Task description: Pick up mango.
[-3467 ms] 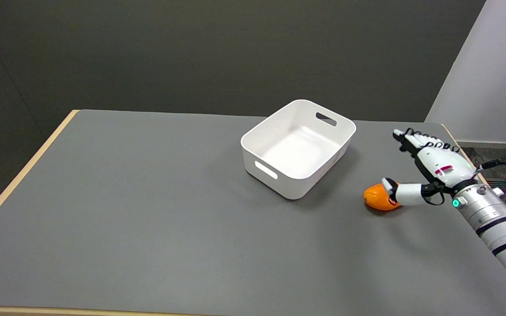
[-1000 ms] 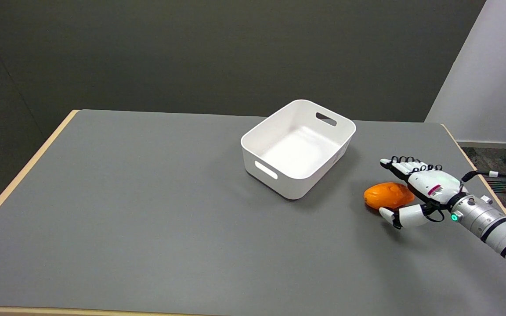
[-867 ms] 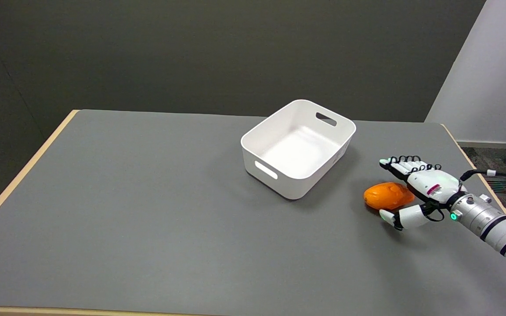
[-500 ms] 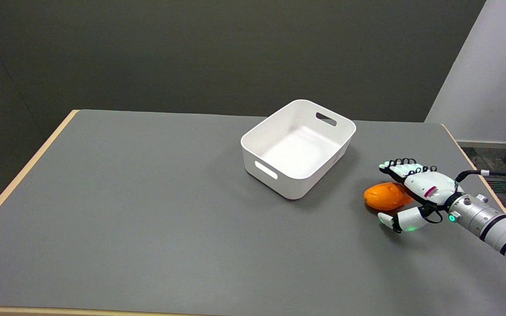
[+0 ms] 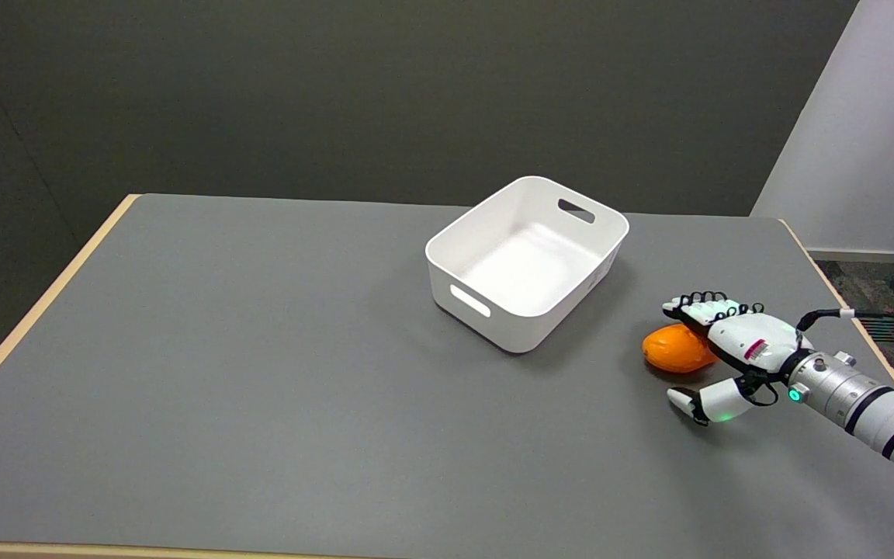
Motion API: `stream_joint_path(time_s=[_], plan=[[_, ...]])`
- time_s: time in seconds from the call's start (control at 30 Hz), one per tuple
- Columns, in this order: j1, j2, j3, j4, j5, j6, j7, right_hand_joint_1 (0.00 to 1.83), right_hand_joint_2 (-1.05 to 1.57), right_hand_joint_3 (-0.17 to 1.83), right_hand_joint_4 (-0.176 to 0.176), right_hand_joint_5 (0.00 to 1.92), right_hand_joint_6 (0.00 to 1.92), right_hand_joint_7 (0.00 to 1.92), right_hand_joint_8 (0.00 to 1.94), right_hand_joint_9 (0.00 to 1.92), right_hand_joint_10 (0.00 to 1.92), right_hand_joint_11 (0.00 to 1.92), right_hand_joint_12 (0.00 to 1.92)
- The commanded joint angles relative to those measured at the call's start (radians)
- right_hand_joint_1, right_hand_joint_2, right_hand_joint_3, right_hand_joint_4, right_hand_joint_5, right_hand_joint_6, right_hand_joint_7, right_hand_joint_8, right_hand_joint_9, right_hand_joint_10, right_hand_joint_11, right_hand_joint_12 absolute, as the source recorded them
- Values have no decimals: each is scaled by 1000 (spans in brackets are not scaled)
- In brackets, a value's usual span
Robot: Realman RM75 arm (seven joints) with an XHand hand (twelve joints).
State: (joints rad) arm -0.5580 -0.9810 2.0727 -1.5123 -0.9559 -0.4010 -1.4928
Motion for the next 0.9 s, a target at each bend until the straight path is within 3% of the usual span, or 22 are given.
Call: stream_joint_path(time_s=[0.03, 0.1, 0.17, 0.23, 0.3, 0.37, 0.4, 0.43, 0.47, 0.53, 0.67, 0.73, 0.8, 0.9], plan=[[33, 7, -24, 16, -4, -1, -2, 887, 660, 1009, -161, 30, 464, 90, 395, 34, 547, -1, 869], [41, 10, -22, 16, -4, -2, -3, 800, 701, 926, -152, 90, 446, 174, 315, 94, 553, 2, 996], [44, 11, -20, 15, 4, -4, -3, 819, 761, 994, -139, 141, 699, 277, 433, 226, 684, 117, 1202], [47, 11, -14, 13, 16, -4, -4, 839, 794, 974, -129, 171, 904, 345, 489, 288, 741, 168, 1290], [48, 11, -10, 13, 31, -5, -5, 886, 864, 885, -113, 243, 1176, 516, 782, 451, 979, 313, 1457], [50, 11, -9, 12, 31, -5, -5, 897, 888, 849, -106, 279, 1218, 554, 864, 492, 1039, 341, 1508], [50, 10, -7, 12, 31, -6, -5, 901, 959, 744, -106, 324, 1308, 571, 896, 509, 1063, 349, 1533], [50, 10, -6, 12, 31, -7, -5, 909, 1160, 447, -114, 431, 1572, 599, 935, 536, 1095, 360, 1576], [50, 9, -4, 12, 31, -8, -5, 968, 1278, 229, -130, 483, 1718, 657, 1051, 588, 1128, 378, 1626], [50, 7, -2, 11, 31, -9, -5, 1154, 1295, 51, -167, 447, 1694, 795, 1396, 723, 1188, 410, 1727], [53, 7, -2, 12, 56, -11, -5, 1128, 1364, -14, -176, 421, 1633, 734, 1631, 745, 1337, 264, 1921], [55, 7, -2, 12, 59, -12, -5, 1126, 1351, 32, -176, 422, 1589, 708, 1712, 741, 1537, 208, 1921], [57, 7, -1, 12, 66, -12, -5, 1124, 1219, 303, -176, 522, 1659, 602, 1710, 771, 1784, 103, 1921], [60, 4, 4, 8, 68, -12, 2, 1057, 1231, 313, -169, 516, 1692, 624, 1827, 812, 1902, 79, 1921]])
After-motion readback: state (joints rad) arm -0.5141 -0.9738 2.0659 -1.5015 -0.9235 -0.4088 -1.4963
